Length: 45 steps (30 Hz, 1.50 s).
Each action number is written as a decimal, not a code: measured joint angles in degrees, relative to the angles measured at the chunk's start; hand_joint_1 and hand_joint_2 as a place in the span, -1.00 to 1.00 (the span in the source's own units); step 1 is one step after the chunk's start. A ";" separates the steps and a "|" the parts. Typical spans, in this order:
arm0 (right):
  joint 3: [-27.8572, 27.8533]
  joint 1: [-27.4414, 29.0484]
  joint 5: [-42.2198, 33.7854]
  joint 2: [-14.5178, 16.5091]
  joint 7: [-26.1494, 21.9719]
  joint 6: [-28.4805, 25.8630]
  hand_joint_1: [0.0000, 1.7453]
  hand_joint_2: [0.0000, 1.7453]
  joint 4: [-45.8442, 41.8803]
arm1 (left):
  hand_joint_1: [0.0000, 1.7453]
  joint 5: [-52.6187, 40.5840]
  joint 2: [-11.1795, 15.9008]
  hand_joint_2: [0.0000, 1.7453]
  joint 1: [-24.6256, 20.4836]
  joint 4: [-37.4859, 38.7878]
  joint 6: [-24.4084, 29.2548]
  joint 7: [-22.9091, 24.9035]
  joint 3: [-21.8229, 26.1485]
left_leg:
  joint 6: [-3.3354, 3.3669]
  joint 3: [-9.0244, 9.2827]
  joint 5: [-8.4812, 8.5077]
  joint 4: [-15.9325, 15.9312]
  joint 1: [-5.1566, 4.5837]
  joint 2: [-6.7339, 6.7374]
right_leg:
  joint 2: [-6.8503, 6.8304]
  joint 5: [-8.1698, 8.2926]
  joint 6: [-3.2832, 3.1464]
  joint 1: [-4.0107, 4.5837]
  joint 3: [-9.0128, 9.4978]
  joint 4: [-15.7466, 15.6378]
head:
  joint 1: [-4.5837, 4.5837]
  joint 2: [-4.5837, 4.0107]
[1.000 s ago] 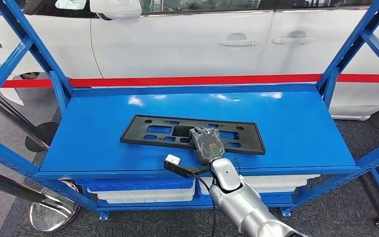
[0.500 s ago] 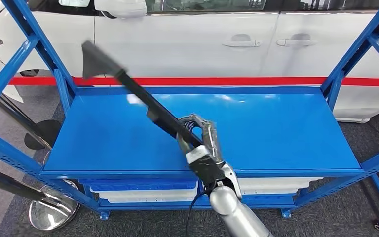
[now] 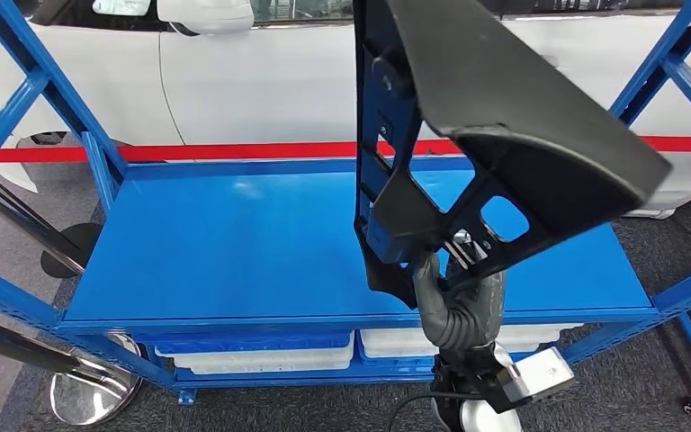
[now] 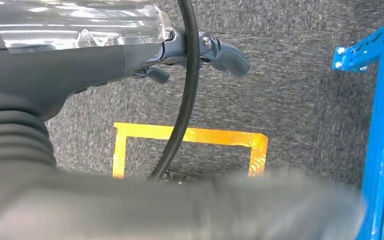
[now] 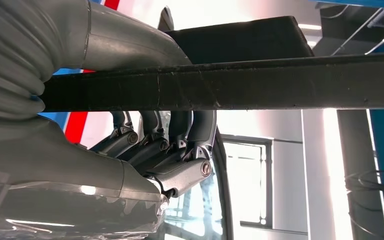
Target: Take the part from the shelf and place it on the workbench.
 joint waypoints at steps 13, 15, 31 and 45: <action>-2.33 13.40 1.26 -0.22 -3.90 2.22 1.00 1.00 -0.18 | -1.00 2.42 -1.52 1.00 0.17 0.00 1.56 1.38 3.13 | 2.58 1.47 0.62 -2.98 -0.04 -0.10 | -0.09 -7.77 2.32 -0.38 -8.13 16.66 | 0.01 0.00; -2.33 13.49 1.24 -0.22 -3.94 2.27 1.00 1.00 -0.17 | -1.00 2.43 -1.53 1.00 0.17 0.00 1.54 1.38 3.15 | 2.58 1.48 0.62 -2.97 -0.04 -0.11 | -0.10 -7.70 2.33 -0.39 -8.11 16.61 | 0.01 0.00; -3.81 21.28 2.62 0.72 -8.39 7.56 1.00 1.00 0.91 | -1.00 2.05 -2.47 1.00 0.44 -0.08 0.85 2.43 5.69 | -0.25 4.11 -6.90 3.16 -0.04 -0.07 | -0.49 3.91 -0.11 -0.48 -4.66 0.55 | -0.01 0.00; -3.84 23.41 2.19 0.77 -10.70 7.33 1.00 1.00 1.33 | -1.00 0.79 -2.25 1.00 0.51 -0.52 0.29 2.17 5.76 | 2.60 1.55 1.04 -3.70 -0.48 0.74 | -0.23 -3.99 3.28 -0.76 -4.87 13.31 | 0.01 0.00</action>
